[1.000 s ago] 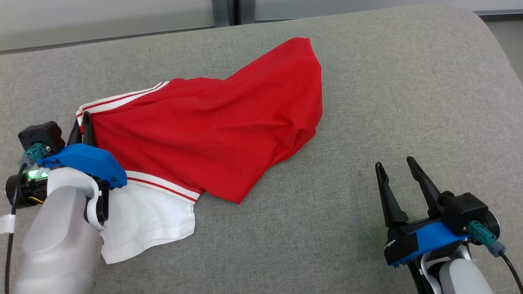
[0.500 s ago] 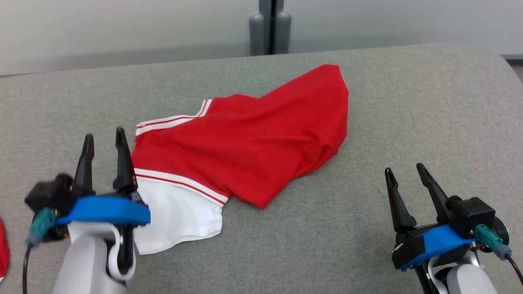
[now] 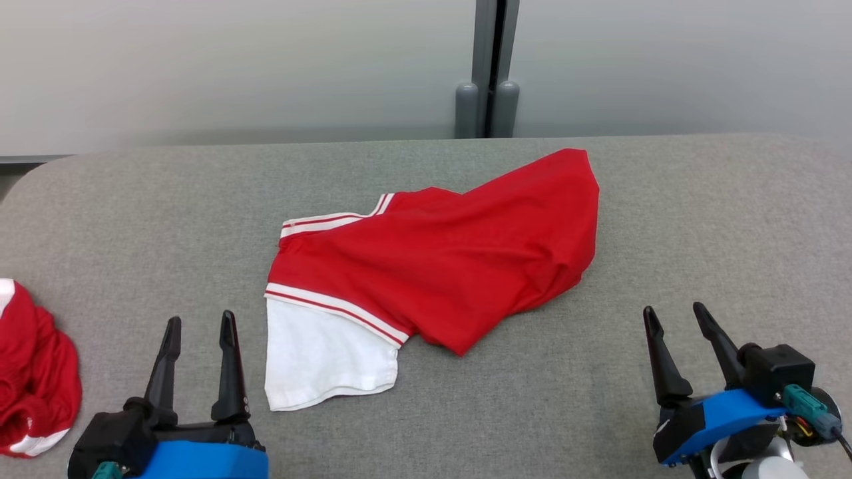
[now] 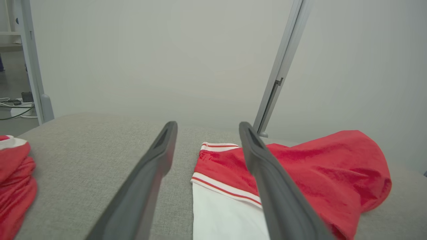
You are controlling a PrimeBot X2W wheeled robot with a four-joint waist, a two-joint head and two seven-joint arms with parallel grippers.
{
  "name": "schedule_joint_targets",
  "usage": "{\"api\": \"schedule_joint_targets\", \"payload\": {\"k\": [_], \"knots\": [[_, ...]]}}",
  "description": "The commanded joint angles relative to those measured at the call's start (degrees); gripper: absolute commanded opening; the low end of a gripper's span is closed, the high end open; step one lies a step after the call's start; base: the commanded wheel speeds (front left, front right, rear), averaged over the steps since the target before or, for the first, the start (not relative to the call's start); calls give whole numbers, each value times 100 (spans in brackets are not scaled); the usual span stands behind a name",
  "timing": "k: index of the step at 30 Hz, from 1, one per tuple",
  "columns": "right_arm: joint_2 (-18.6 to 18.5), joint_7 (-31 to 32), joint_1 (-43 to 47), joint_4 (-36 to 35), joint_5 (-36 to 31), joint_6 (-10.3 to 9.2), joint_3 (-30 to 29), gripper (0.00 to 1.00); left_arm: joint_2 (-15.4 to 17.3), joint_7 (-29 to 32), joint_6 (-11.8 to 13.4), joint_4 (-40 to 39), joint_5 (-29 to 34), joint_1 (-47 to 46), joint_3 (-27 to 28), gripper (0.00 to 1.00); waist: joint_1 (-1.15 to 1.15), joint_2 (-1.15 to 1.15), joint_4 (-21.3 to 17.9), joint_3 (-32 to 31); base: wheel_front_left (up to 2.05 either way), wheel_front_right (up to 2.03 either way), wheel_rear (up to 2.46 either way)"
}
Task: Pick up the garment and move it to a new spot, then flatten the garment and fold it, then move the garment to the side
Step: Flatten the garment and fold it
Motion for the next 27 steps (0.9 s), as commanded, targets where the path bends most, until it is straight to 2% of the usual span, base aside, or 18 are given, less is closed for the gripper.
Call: {"api": "schedule_joint_targets", "payload": {"k": [1,10,14,18,21,27], "knots": [[-12,34,51,23,11,3,-41,100,-3,-16,-50,-33,19,48,25,100,1,1,27,-12,0,0,0],[-11,218,4,66,-54,3,-53,100,-42,-16,-36,5,18,-50,-137,100,1,1,124,42,0,0,0],[-13,682,-352,284,-143,3,-18,100,-25,-16,-37,-10,-30,-137,-178,100,1,1,103,211,0,0,0],[-14,1281,-997,756,-138,2,-5,100,4,-15,-37,11,-30,-272,-247,100,1,1,136,434,0,0,0],[-11,1472,-1369,1048,-124,3,13,100,27,-16,-37,25,-34,-336,-284,100,1,1,179,536,0,0,0],[-13,1836,-2334,2188,-237,3,-184,100,26,-15,-37,86,-92,-493,-345,100,1,1,353,770,0,0,0]]}}
